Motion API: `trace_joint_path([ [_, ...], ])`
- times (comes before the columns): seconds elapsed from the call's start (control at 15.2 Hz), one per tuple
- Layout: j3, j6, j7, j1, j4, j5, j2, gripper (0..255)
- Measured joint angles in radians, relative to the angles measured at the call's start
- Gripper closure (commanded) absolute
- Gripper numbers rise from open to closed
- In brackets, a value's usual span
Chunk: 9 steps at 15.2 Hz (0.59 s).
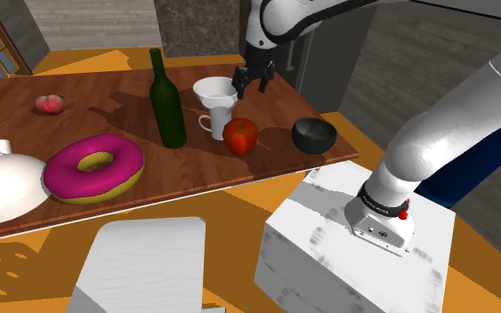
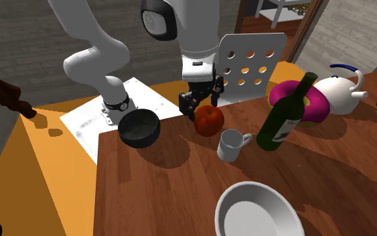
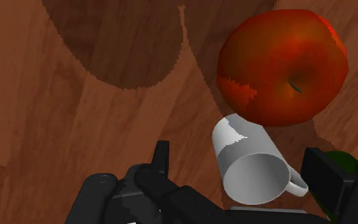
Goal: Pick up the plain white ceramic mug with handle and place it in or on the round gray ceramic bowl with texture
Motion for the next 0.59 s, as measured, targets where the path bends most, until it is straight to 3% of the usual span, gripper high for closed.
trace_joint_path([
  [0.59, 0.05, 0.217, 0.225, -0.036, 0.126, -0.156, 0.328, 0],
])
